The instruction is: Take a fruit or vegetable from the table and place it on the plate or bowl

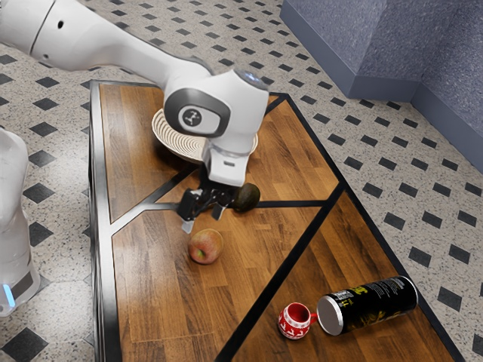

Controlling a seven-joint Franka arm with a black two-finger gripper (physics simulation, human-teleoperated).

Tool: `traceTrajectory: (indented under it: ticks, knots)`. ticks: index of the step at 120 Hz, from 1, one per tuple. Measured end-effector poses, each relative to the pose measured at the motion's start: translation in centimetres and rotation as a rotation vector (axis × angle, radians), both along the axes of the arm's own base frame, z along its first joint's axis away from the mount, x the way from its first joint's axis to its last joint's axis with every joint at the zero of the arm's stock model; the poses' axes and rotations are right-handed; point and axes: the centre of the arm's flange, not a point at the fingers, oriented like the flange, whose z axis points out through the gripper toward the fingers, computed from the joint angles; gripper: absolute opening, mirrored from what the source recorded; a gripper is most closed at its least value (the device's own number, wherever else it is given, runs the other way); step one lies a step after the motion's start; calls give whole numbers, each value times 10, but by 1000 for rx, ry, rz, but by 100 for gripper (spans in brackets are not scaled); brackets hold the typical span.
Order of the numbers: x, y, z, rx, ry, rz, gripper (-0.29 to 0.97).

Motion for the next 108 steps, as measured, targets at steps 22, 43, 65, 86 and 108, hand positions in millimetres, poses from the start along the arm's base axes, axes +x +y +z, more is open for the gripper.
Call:
traceTrajectory:
  ticks: [22, 43, 65, 86, 108]
  knots:
    - [6, -1, -7, 6, -13, 38, 68]
    - [10, -2, -16, 7, -20, 68, 68]
    - [18, -3, -28, 5, -24, 94, 68]
    - [17, -10, -34, 9, -30, 96, 68]
    - [19, -15, -41, 10, -28, 101, 68]
